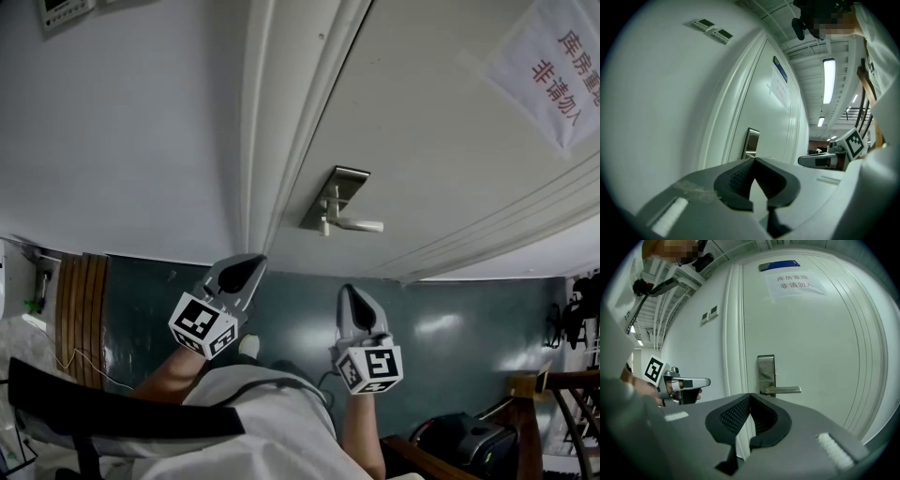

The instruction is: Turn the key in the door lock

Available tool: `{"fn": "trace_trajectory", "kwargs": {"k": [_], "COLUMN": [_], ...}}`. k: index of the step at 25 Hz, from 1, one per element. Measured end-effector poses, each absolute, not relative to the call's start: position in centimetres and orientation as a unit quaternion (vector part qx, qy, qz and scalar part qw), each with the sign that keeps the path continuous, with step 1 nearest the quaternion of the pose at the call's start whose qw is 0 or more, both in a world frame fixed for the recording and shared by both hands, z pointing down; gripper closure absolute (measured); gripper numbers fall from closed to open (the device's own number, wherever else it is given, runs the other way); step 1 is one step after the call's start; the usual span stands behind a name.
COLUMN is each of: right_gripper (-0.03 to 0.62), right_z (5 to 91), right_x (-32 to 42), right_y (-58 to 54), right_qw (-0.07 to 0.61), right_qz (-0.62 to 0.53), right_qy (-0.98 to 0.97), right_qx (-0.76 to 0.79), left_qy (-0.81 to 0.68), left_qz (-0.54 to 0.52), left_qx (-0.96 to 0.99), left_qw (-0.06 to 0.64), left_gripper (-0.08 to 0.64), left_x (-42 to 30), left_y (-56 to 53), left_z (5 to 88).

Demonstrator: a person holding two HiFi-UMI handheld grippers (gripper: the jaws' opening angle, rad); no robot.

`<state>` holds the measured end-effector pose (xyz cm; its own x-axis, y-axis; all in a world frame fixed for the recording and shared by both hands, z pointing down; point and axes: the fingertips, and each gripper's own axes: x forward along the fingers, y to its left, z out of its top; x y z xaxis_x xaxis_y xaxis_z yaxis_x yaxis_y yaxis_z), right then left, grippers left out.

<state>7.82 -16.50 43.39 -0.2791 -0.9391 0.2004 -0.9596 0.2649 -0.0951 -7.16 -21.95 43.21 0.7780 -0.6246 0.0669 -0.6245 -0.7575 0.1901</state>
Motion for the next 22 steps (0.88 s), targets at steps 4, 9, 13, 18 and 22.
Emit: {"fn": "trace_trajectory", "kwargs": {"k": [4,9,13,18,22], "right_gripper": [0.584,0.584,0.584,0.583,0.581], "right_z": [43.8,45.6,46.0,47.8,49.9], "right_x": [7.5,7.7,7.9,8.4,8.6], "right_y": [-17.2,-19.1,-21.2,-24.1,-26.1], "right_qw": [0.042,-0.002,-0.052,-0.117,-0.139], "right_qz": [0.108,0.148,0.183,0.258,0.304], "right_qy": [-0.800,-0.810,-0.818,-0.813,-0.805], "right_qx": [0.589,0.568,0.543,0.509,0.490], "left_qy": [-0.342,-0.361,-0.384,-0.398,-0.403], "left_qz": [0.002,0.009,0.008,0.003,0.007], "left_qx": [0.934,0.928,0.918,0.912,0.909], "left_qw": [0.102,0.097,0.097,0.099,0.101], "left_gripper": [0.554,0.554,0.554,0.554,0.554], "left_x": [-7.5,-7.5,-7.0,-5.5,-4.0], "left_y": [-22.1,-22.0,-22.2,-22.1,-21.8], "left_z": [43.5,43.9,44.4,44.6,45.1]}}
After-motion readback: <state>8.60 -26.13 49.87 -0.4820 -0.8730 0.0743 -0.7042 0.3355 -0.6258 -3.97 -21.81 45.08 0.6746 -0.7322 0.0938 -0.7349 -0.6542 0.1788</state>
